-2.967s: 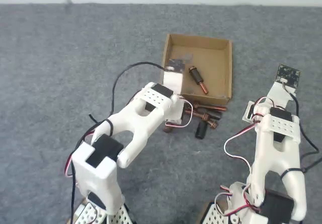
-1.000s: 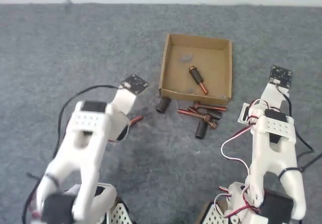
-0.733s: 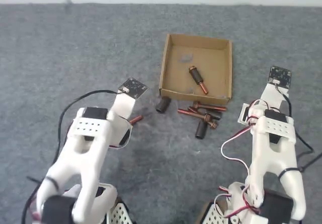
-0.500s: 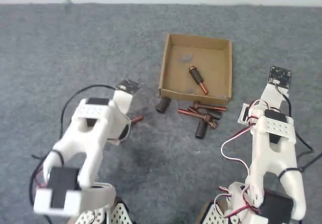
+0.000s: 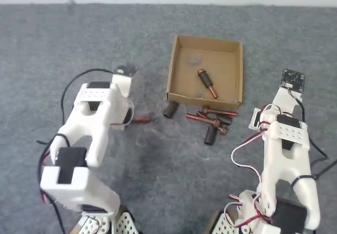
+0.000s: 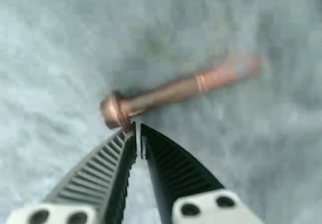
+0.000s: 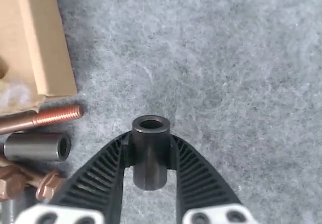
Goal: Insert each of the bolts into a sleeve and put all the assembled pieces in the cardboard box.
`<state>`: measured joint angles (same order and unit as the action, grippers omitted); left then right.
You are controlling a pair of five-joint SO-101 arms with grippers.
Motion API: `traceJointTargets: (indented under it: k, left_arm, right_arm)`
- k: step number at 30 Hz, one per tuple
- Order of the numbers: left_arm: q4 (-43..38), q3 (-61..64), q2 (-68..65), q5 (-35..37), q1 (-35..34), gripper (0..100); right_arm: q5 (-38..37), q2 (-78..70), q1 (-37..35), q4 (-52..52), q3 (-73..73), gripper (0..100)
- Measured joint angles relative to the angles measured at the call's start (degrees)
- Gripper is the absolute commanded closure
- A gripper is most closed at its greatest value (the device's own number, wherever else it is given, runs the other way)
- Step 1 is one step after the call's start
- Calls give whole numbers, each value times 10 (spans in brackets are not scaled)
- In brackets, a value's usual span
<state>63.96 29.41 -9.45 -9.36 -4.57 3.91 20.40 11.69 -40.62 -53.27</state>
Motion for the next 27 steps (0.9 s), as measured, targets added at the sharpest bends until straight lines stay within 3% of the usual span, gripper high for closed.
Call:
traceJointTargets:
  k: [6,15,22,27]
  left_arm:
    - [-14,-101,-89,65,1,988]
    - [62,-281,-172,197,2,988]
    - [74,-265,-144,244,24,987]
    - [33,-193,-69,263,32,955]
  right_arm:
    - [0,0,0,0,0,992]
    - [0,0,0,0,0,992]
    - [0,0,0,0,0,992]
    - [0,0,0,0,0,992]
